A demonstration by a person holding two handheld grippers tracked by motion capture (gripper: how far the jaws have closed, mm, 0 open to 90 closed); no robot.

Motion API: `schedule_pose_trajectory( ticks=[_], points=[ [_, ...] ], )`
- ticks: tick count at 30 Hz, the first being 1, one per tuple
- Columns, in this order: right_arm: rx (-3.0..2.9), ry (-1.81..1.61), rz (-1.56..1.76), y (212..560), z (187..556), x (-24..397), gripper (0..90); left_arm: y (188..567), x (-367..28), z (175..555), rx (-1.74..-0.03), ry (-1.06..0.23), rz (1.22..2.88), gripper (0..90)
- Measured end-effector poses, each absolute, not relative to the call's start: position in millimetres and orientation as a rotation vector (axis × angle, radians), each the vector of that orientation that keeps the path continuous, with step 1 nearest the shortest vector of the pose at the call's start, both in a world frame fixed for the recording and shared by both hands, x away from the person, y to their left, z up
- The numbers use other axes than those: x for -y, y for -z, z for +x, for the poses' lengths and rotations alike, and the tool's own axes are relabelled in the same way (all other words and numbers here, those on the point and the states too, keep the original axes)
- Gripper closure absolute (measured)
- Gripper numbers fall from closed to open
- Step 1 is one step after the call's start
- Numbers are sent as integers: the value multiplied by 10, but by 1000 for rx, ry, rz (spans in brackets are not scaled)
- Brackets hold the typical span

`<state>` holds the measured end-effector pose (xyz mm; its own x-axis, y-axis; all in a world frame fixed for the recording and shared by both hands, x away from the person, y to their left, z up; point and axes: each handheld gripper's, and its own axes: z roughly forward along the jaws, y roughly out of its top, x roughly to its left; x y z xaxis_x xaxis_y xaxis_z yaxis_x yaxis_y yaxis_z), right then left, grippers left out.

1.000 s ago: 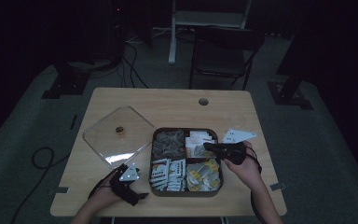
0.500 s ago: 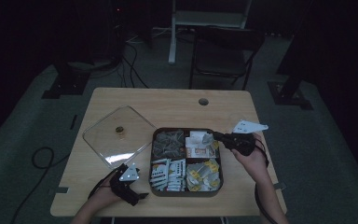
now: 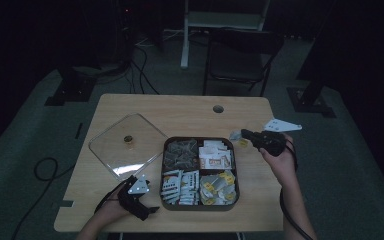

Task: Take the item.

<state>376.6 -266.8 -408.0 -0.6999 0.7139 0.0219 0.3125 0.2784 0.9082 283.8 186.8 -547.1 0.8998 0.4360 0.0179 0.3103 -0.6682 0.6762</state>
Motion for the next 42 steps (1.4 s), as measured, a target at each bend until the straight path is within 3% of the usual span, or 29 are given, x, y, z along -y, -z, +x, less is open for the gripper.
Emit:
schedule_pose_trajectory(
  ticks=[18, 28, 42],
  points=[
    [-2062, -1348, 1084, 4056, 4212, 3044, 900, 5472, -1868, 2838, -531, -230, 2352, 3],
    [-2056, -1287, 1188, 4227, 4462, 3163, 900, 5472, -1868, 2838, -531, -231, 2351, 3],
    [-2045, -1253, 1300, 4508, 4517, 3264, 900, 5472, -1868, 2837, -531, -231, 2351, 3]
  ],
)
